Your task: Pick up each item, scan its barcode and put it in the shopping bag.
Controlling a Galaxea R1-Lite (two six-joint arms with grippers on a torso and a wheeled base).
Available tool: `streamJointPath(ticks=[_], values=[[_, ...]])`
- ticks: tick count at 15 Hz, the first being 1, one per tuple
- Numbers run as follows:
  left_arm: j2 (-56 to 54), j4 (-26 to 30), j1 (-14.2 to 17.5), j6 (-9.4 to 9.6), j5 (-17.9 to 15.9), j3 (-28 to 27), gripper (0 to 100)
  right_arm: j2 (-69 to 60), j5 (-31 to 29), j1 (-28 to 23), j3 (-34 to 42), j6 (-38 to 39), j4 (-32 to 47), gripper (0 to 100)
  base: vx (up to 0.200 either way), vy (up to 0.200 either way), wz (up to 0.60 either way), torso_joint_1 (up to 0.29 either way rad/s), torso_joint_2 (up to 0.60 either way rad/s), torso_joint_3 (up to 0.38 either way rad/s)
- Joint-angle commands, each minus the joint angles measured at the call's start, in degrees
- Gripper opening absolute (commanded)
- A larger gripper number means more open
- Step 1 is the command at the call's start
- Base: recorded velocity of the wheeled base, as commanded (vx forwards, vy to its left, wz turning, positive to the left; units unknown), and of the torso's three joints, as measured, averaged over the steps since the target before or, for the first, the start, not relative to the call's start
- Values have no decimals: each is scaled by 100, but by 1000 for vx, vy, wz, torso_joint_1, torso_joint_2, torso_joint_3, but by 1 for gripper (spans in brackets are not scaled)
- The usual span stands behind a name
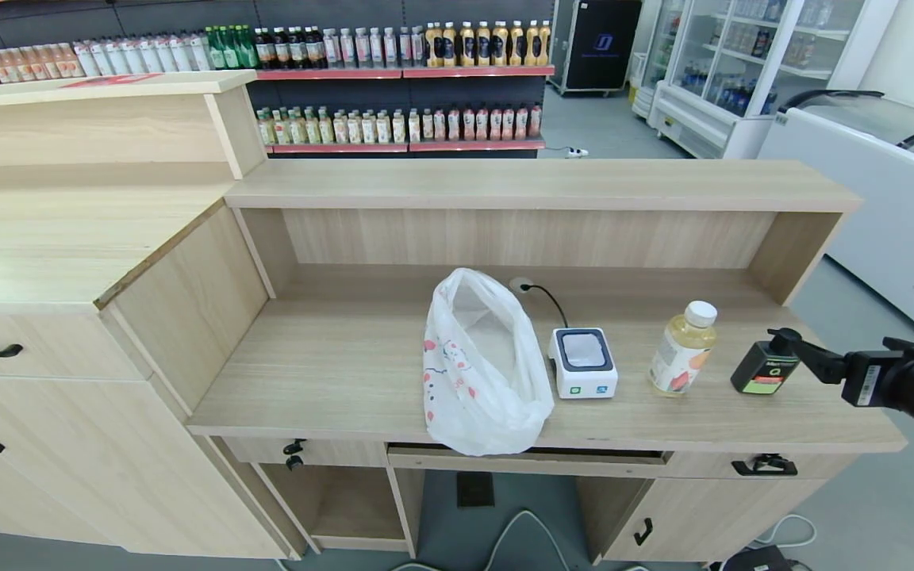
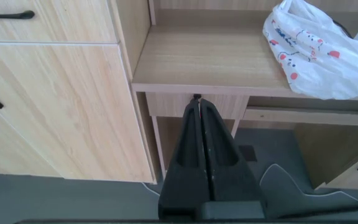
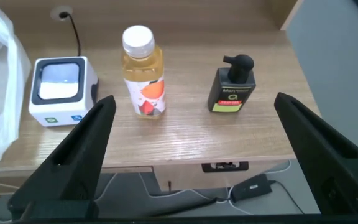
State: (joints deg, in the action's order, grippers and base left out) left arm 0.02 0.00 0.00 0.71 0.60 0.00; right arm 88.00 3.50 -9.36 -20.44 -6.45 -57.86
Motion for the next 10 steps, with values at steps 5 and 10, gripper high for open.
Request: streamJointPath(ticks=[5, 10], values=[[-2, 0, 0, 0, 2, 0, 0, 1861, -69, -189, -91, -339, -1290, 100, 0, 0, 0, 0, 0, 0], [-2, 0, 0, 0, 2, 0, 0, 2467, -350, -329, -636, -375, -1448, 100, 0, 0, 0, 0, 0, 0]])
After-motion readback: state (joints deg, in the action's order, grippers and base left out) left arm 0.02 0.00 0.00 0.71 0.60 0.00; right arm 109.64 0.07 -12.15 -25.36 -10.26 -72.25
